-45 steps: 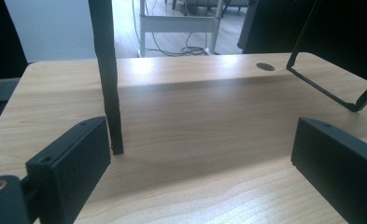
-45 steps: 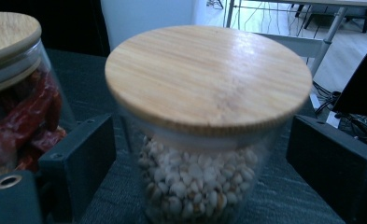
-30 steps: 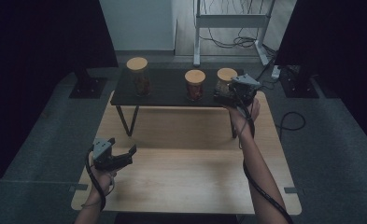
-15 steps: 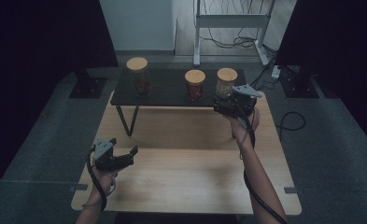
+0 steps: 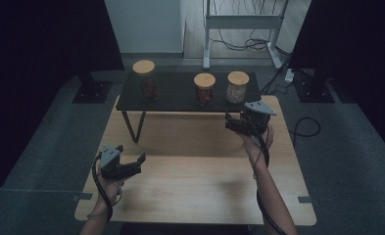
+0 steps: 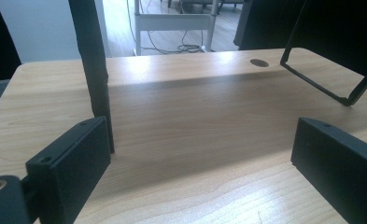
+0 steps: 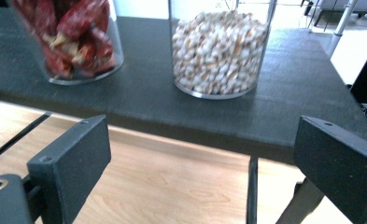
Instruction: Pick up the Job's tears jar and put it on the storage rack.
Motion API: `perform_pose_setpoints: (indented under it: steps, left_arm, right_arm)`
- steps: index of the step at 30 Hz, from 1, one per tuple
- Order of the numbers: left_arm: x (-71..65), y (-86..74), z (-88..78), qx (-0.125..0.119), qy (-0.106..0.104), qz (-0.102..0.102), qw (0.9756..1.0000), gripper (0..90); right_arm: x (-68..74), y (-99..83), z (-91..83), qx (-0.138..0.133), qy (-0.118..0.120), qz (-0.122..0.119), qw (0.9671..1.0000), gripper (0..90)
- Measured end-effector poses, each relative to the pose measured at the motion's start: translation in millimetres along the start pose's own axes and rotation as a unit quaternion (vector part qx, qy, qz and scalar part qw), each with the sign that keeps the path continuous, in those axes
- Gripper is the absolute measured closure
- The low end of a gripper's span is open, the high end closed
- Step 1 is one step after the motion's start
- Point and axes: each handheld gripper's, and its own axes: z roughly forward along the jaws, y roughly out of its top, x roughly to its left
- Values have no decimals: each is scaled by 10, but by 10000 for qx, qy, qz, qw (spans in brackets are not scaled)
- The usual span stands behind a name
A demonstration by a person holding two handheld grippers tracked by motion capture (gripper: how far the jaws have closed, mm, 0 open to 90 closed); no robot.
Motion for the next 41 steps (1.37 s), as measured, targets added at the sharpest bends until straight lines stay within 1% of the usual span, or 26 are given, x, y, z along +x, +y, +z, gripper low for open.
perform_pose_setpoints:
  steps: [4, 11, 14, 21, 23, 26, 36, 41]
  left_arm:
    - [0, 0, -1, -3, 9, 1, 10000, 44]
    - [-4, -1, 7, 19, 3, 16, 10000, 44]
    - [-8, -2, 9, 23, 6, 20, 10000, 44]
    - [-14, -5, 13, 29, 6, 31, 10000, 44]
    - [-17, -4, 17, 39, -3, 41, 10000, 43]
    - [-23, -3, 15, 37, -11, 49, 10000, 44]
    - [-30, -1, 2, 10, -7, 52, 10000, 44]
    - [-28, 6, 10, -2, -27, 57, 10000, 43]
  right_arm:
    - [41, -85, -61, 58, -27, -73, 10000, 44]
    - [80, -263, -164, 114, 64, -90, 9999, 47]
    - [91, -319, -195, 137, 58, -50, 9999, 50]
    - [111, -470, -268, 164, 145, 23, 9998, 52]
    - [129, -516, -276, 200, 178, 13, 9996, 52]
    - [145, -522, -262, 313, 236, -67, 9992, 51]
    - [155, -551, -247, 359, 262, -49, 9990, 52]
    - [154, -571, -239, 372, 314, -47, 9988, 51]
